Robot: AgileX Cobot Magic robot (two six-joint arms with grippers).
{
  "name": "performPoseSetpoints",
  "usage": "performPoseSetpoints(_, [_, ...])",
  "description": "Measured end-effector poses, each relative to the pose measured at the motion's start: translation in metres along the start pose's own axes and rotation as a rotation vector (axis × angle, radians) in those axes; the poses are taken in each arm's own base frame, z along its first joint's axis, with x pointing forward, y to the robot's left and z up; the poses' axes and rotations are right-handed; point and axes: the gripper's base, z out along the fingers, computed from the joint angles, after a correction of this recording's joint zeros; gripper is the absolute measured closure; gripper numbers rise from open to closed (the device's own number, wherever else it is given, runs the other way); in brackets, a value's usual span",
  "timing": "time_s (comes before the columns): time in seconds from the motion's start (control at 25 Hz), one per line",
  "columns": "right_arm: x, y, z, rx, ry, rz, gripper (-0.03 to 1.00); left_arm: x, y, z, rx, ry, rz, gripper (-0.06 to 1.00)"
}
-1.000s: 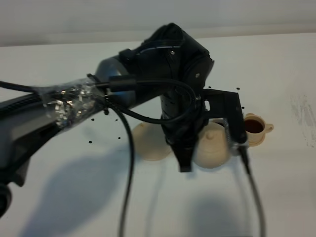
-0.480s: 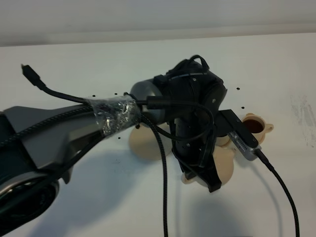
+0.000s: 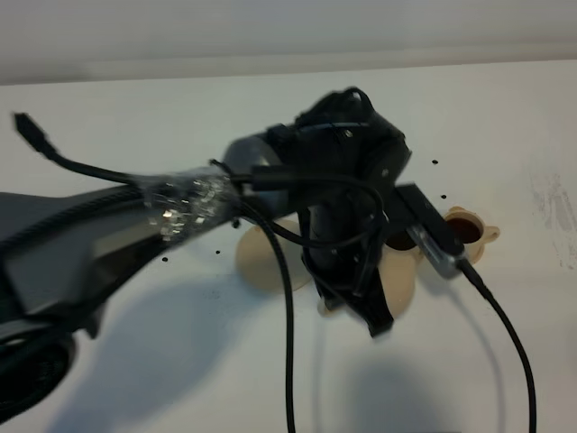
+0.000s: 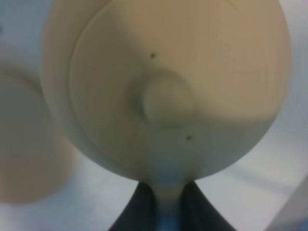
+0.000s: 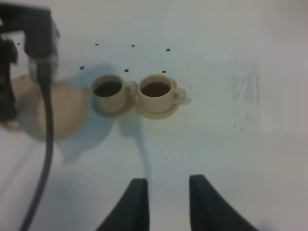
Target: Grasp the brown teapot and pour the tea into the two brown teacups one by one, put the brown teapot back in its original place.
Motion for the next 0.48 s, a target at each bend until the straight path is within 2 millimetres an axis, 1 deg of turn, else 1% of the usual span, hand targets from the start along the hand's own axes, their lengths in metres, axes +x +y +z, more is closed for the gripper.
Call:
performPoseSetpoints(0.08, [0.0,0.0,0.0,0.0,0.0,0.0,0.76,0.004,0.008,-0.009,-0.045,-0.013,-0.028,0.86])
performPoseSetpoints(0.16, [0.0,0.0,0.0,0.0,0.0,0.0,0.76,0.007,0.02,-0.011,-0.053,-0.018,-0.082,0.86])
performPoseSetpoints(0.32, [0.0,0.0,0.0,0.0,0.0,0.0,0.76,0.018,0.055,-0.007,-0.054,-0.007,-0.227,0.86])
performPoseSetpoints(0.48, [0.0,0.0,0.0,0.0,0.0,0.0,0.76,0.034,0.082,0.004,-0.045,0.028,-0.338,0.86])
